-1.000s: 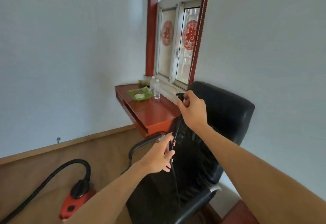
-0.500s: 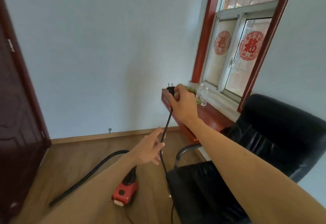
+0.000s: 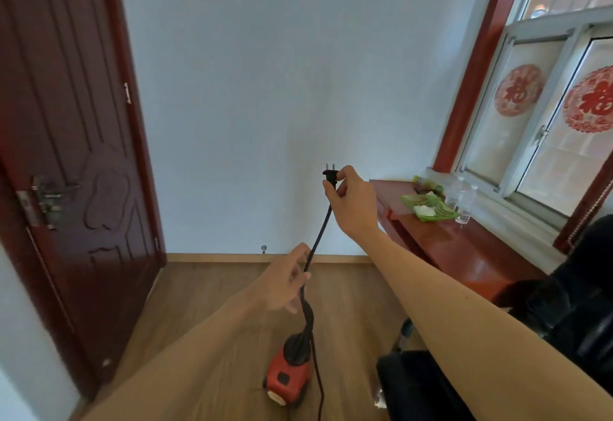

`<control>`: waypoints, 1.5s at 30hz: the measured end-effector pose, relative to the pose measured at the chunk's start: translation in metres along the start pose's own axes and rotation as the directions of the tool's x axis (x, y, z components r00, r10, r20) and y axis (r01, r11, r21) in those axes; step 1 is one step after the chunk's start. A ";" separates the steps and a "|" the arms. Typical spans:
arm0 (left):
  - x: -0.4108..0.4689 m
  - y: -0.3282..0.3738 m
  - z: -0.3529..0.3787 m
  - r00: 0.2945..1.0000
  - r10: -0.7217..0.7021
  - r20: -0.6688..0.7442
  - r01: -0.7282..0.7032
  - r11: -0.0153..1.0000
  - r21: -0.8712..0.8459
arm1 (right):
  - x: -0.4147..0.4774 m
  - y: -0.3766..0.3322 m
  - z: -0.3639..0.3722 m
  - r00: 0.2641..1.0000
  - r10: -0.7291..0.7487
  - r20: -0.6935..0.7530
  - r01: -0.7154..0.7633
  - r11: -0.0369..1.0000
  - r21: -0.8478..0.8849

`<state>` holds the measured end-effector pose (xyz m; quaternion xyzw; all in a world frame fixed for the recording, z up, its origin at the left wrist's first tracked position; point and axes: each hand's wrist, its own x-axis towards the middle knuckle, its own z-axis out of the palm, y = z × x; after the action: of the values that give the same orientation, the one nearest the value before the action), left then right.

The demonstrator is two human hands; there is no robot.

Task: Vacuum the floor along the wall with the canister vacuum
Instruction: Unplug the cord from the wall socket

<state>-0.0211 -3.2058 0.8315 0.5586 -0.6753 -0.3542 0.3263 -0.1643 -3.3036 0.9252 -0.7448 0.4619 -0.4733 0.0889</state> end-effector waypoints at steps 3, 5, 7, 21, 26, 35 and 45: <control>0.025 -0.024 -0.022 1.000 -0.026 -0.015 0.027 0.999 0.025 | 0.024 0.012 0.040 1.000 -0.002 0.011 0.001 0.999 0.046; 0.047 -0.036 -0.037 0.999 -0.040 -0.031 0.042 0.998 0.055 | 0.045 0.023 0.067 1.000 0.000 0.019 -0.001 0.998 0.068; 0.072 -0.048 -0.050 0.997 -0.055 -0.049 0.059 0.996 0.074 | 0.067 0.036 0.094 0.999 0.009 0.031 -0.012 0.996 0.084; 0.208 -0.142 -0.112 0.978 -0.201 -0.051 0.205 0.974 0.097 | 0.170 0.116 0.241 0.968 0.217 0.125 -0.232 0.964 0.129; 0.250 -0.185 -0.131 0.982 -0.190 -0.005 0.189 0.974 0.127 | 0.189 0.131 0.287 0.957 0.249 0.150 -0.264 0.960 0.093; 0.340 -0.301 -0.164 0.971 -0.136 0.196 0.117 0.987 0.108 | 0.216 0.179 0.387 0.894 0.435 0.106 -0.436 0.900 -0.019; 0.364 -0.411 -0.138 0.886 -0.183 0.425 0.154 0.983 0.103 | 0.156 0.246 0.472 0.767 0.640 0.053 -0.629 0.765 -0.140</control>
<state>0.2501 -3.6319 0.5757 0.5330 -0.6913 -0.4735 0.1175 0.0781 -3.7048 0.6291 -0.5708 0.7078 -0.3510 0.2235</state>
